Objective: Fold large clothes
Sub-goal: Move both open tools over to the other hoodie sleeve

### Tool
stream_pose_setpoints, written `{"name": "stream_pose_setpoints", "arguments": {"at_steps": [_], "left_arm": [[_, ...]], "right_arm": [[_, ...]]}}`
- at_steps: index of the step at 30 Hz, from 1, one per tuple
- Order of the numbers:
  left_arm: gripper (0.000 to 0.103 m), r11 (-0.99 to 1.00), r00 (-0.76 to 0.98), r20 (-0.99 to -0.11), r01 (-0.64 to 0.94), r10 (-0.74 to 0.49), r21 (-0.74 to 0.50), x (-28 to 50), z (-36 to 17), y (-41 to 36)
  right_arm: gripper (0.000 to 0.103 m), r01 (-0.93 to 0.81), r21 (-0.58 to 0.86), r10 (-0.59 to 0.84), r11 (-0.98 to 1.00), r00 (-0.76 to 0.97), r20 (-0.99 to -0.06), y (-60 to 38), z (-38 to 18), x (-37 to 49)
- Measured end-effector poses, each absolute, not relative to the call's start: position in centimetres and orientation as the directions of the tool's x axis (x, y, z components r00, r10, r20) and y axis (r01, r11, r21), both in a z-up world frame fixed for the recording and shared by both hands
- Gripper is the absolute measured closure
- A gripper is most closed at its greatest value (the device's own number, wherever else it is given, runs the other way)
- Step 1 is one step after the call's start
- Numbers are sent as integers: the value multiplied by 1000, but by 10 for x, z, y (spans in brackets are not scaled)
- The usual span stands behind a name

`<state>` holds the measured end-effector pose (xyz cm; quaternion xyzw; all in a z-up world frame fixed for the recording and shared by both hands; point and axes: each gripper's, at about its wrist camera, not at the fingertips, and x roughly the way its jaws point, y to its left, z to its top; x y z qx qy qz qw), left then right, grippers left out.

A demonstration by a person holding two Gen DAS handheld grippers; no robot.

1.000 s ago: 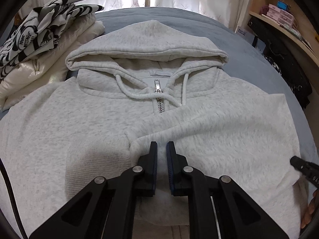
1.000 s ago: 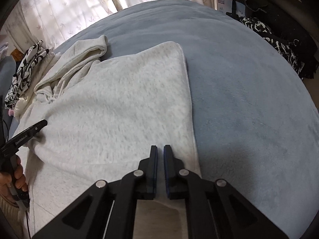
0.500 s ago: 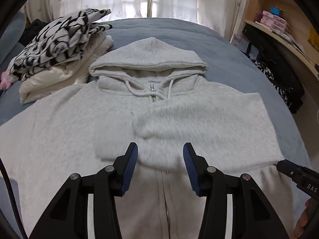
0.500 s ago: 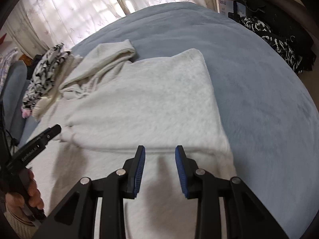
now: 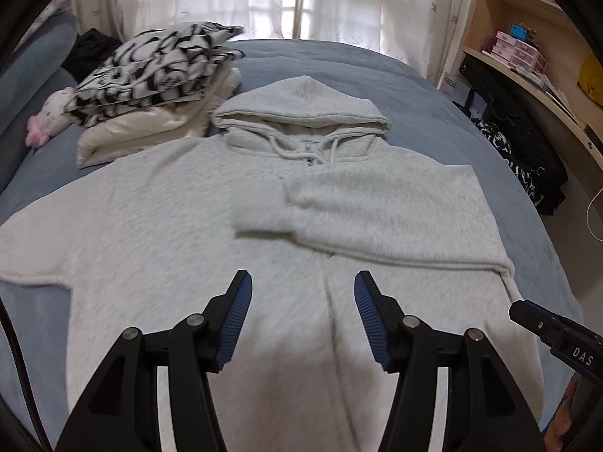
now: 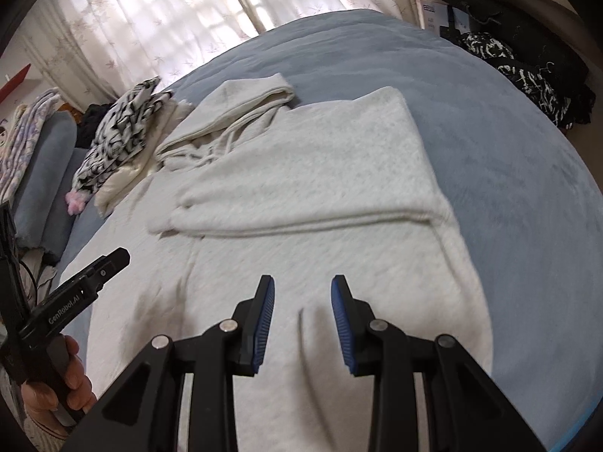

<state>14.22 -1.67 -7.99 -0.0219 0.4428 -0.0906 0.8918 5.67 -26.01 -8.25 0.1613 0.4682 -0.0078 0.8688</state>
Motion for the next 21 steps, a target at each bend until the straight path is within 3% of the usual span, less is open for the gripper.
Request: {"name": "stream_pose_setpoints", "arguments": {"at_steps": [6,9,11,21], "left_arm": [[44,996,603,-793,43,-87,-77,120,-73,34],[42,993,617,-782,-11,-89,-121,111,-69,71],[32,986,621,-779,-59,-85,-155,106,-67,99],[23,949,653,-756,-202,-53,-241,97,-70,217]], "right_arm": [[72,90,246,153,965,569,-808,-220,-73,36],[72,47,220,154,974,576,-803,-198,-68,32],[72,4,192,153,981,589,-794,-176,-61,34],[72,-136,140,195,981,638,-745,-77,-42,56]]}}
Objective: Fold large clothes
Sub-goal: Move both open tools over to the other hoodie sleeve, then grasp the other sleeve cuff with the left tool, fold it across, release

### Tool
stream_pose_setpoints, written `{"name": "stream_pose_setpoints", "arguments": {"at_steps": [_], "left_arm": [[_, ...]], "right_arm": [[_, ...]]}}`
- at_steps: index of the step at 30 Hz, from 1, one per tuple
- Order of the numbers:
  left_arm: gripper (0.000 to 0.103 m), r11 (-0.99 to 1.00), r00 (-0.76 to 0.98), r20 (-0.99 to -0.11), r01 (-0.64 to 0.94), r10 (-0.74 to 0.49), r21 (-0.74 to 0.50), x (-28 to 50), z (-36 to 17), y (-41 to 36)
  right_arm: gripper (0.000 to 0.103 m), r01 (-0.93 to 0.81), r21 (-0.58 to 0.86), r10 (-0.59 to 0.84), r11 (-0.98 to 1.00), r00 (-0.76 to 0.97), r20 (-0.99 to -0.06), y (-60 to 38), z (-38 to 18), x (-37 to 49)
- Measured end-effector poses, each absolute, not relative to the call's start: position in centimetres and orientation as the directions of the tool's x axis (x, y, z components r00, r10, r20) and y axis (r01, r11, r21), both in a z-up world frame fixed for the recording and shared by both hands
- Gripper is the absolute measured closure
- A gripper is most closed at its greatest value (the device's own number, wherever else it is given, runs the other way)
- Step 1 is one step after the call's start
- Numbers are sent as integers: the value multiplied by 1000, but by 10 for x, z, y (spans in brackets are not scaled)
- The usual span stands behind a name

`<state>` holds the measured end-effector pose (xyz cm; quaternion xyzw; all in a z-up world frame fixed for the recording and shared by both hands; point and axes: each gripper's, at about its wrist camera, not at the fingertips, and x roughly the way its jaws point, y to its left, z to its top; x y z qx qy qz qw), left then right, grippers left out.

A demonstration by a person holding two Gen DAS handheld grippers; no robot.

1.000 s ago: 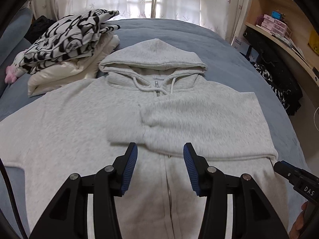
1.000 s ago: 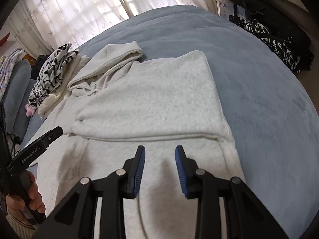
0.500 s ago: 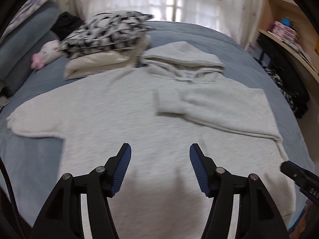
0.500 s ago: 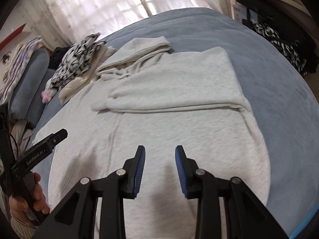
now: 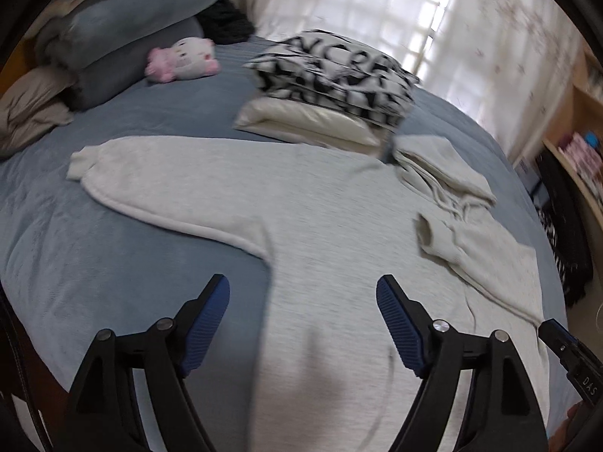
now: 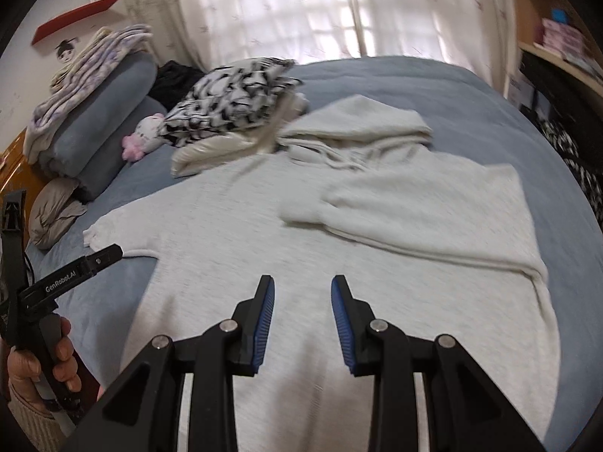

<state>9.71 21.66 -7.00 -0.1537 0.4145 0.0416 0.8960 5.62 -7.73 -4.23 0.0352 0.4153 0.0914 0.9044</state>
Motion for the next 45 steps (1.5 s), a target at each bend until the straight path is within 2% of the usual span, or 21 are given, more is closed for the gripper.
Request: {"name": "stream_pose_setpoints", "arguments": {"at_steps": [2,4,5,12,21,29,34,36,37,39,41,43,45], "left_arm": [[21,942,655,-753,-209,-64,-262,97,-75,237],[20,939,656,-751,-208,-72,-272,97,-82,259],[20,939,657,-750,-210,-69,-271,97,-85,269],[20,923,677,-732,-231,-74,-307,104,-107,342],[20,825,731,-662,-265,-166,-500,134,-146,437],[20,669,723,-663,-396,-196,-629,155,-194,500],[21,650,746,-651,-427,-139,-628,167,-200,518],[25,645,746,-658,-451,-109,-617,178,-202,527],[30,643,747,-659,-463,-88,-610,182,-202,531],[48,641,739,-672,-496,-42,-586,191,-204,539],[86,611,727,-687,-543,-1,-575,194,-208,546],[92,573,734,-679,-560,9,-598,189,-209,553],[94,602,732,-678,-571,68,-558,186,-194,543]], "right_arm": [[69,-152,124,193,981,646,-739,-60,-42,62],[60,-179,98,192,979,645,-740,-35,-44,71],[60,-189,88,191,978,644,-741,-25,-46,75],[59,-237,32,181,971,640,-747,41,-60,111],[59,-313,7,221,950,655,-723,122,-81,156],[60,-368,33,264,929,599,-756,166,-110,179],[60,-368,63,279,928,569,-774,166,-122,182],[60,-360,75,281,930,563,-777,161,-125,183],[60,-356,81,282,931,560,-779,159,-126,182],[60,-344,97,284,934,551,-785,151,-128,181],[60,-335,105,284,936,546,-788,144,-129,180],[60,-324,117,286,939,542,-790,136,-130,177],[60,-313,128,287,941,540,-791,126,-130,173]]}}
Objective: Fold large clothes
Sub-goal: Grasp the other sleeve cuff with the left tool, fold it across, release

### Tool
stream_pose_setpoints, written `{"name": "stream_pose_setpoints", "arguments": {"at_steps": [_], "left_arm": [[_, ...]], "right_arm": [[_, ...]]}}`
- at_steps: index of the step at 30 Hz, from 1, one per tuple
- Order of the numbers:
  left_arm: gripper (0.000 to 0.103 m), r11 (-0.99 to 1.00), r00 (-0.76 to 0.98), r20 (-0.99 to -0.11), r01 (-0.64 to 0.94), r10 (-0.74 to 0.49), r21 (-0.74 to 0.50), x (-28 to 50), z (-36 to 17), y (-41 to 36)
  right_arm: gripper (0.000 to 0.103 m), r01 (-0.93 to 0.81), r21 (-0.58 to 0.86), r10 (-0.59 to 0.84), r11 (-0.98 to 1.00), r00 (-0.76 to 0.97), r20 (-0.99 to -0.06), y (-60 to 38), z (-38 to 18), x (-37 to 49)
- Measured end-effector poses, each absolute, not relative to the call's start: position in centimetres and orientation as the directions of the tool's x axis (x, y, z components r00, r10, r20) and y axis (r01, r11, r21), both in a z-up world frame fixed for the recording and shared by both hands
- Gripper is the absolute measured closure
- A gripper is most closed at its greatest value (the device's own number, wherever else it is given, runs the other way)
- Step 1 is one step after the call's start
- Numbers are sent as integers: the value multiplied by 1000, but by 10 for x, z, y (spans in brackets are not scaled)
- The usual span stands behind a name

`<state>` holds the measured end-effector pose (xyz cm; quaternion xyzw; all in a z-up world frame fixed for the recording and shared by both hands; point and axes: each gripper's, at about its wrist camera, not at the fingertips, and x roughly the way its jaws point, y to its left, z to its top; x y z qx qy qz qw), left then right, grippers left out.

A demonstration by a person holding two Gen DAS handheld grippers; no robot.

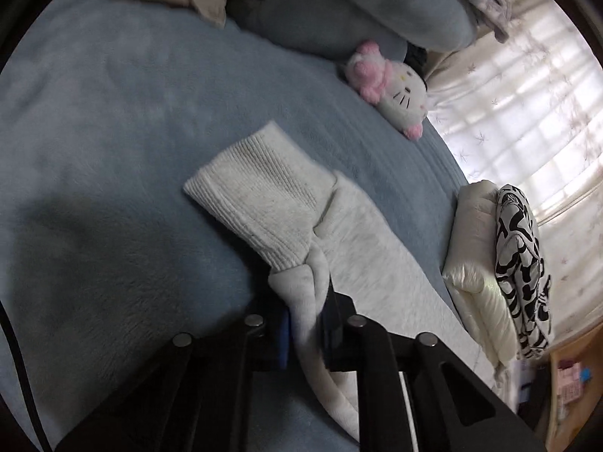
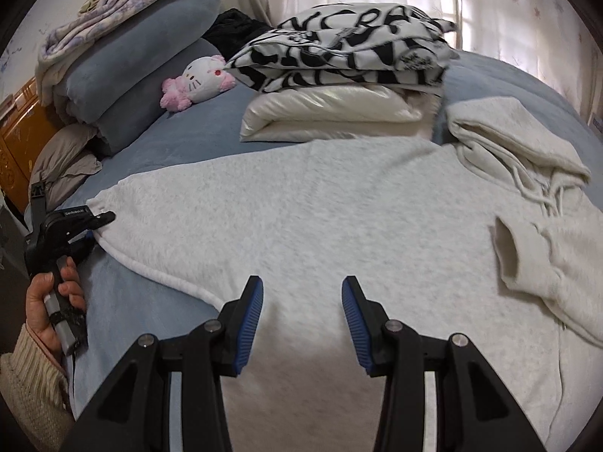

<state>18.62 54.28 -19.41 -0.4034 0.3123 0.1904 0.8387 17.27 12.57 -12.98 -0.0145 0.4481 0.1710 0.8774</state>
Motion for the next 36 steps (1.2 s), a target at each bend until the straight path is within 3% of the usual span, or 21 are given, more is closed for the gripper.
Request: {"name": "stream_pose_setpoints", "arguments": {"at_steps": [6,11,15,23,31,33,35,36], "left_arm": [[95,792,810,-566,-444,155,-419,183,-96,466],[95,924,874,-479,-244,79,-293,180,-14,367],[95,979,872,-489,-81,-22,-189,183,18,269],[95,971,775,-592,114,-219,-210,209,-13,123],[94,961,589,-766,238,-259,-141,215,-120,11],[80,955,548,-796,268,-258,-125,214,-139,1],[53,939,506,-807,300,-305,-166,208,-148,2],[45,933,497,-804,305,-326,-191,206,-149,4]], "right_arm": [[60,-268,168,295,949,564,-771,87,-114,160],[60,-208,208,292,956,612,-735,42,-93,148],[60,-153,233,275,960,653,-706,0,-78,136],[60,4,265,186,964,702,-687,-98,-67,115],[59,127,279,119,952,685,-718,-165,-84,104],[59,134,283,121,950,676,-727,-172,-89,104],[59,134,290,129,948,670,-731,-176,-93,103],[59,133,302,140,944,668,-731,-177,-94,103]]}}
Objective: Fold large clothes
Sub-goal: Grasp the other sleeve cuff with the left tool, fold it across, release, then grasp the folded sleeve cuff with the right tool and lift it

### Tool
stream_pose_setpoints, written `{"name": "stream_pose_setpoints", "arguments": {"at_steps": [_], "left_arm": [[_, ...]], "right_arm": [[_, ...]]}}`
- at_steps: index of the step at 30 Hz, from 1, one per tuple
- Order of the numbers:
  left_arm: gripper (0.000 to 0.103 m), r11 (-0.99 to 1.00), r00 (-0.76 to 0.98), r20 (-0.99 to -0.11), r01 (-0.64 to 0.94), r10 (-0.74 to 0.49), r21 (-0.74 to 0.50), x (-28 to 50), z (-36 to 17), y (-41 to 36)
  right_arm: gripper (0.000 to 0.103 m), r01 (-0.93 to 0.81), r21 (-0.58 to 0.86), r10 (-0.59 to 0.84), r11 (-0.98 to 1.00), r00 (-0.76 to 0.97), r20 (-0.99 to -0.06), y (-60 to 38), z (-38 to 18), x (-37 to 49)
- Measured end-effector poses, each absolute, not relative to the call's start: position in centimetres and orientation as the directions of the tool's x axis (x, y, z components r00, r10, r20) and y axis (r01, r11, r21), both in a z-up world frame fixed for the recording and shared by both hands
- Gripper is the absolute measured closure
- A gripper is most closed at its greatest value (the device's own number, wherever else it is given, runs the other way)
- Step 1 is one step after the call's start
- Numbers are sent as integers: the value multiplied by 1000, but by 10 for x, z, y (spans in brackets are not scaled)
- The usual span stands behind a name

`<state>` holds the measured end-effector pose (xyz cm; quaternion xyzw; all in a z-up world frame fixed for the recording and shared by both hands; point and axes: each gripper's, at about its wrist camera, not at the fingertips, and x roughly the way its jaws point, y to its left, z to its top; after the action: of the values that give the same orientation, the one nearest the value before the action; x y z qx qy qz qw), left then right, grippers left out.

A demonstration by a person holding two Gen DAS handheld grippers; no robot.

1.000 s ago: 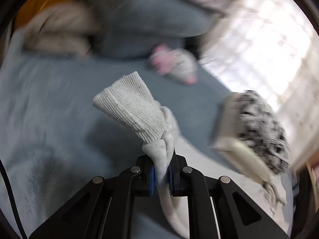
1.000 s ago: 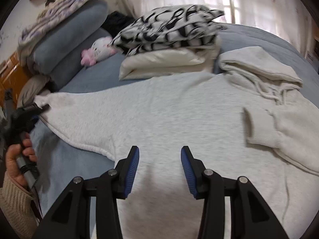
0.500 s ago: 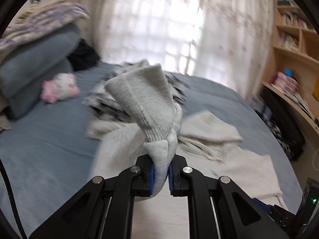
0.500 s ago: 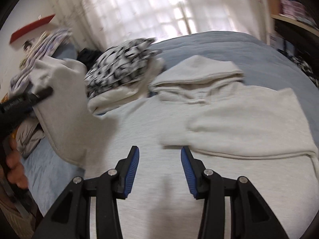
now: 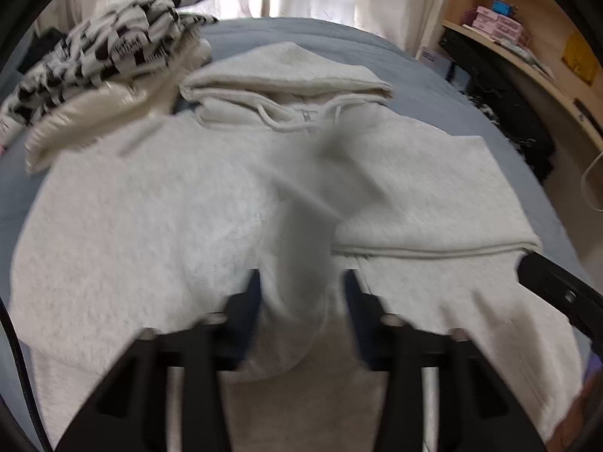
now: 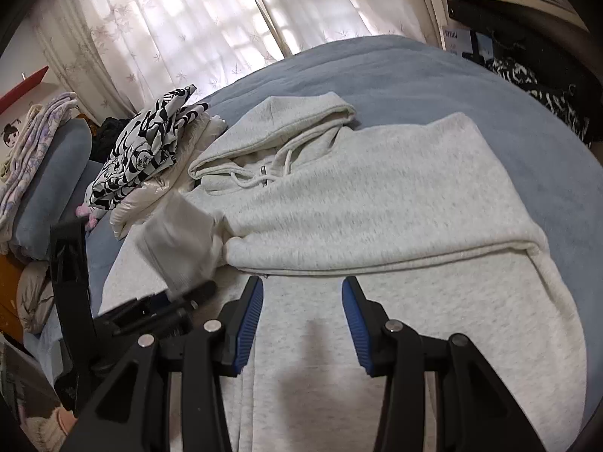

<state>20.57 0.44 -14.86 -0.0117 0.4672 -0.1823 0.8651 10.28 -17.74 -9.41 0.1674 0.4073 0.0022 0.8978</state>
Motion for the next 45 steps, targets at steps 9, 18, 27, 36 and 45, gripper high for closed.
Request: {"name": "stream_pose_setpoints", "arguments": {"at_steps": [9,18,27,36,45], "left_arm": [[23,916,568,-720,255,-400,-309,175,-107,68],[23,956,622,-740,45,-255,-291,137,-106,149],[23,958,657,-720,9,-223,-288,135,-100,164],[23,956,698,-683,10,-217,-294,126,-80,169],[23,966,750,-625,73,-217,-248,124,-48,162]], "right_arm": [[51,83,447,299,891,633,-714,-175,-104,109],[41,43,566,453,823,550,-701,-148,-121,130],[57,-11,464,398,886,531,-748,-98,-123,179],[96,-299,364,470,882,623,-626,-72,-38,166],[96,-186,316,346,930,735,-584,-160,-6,184]]}}
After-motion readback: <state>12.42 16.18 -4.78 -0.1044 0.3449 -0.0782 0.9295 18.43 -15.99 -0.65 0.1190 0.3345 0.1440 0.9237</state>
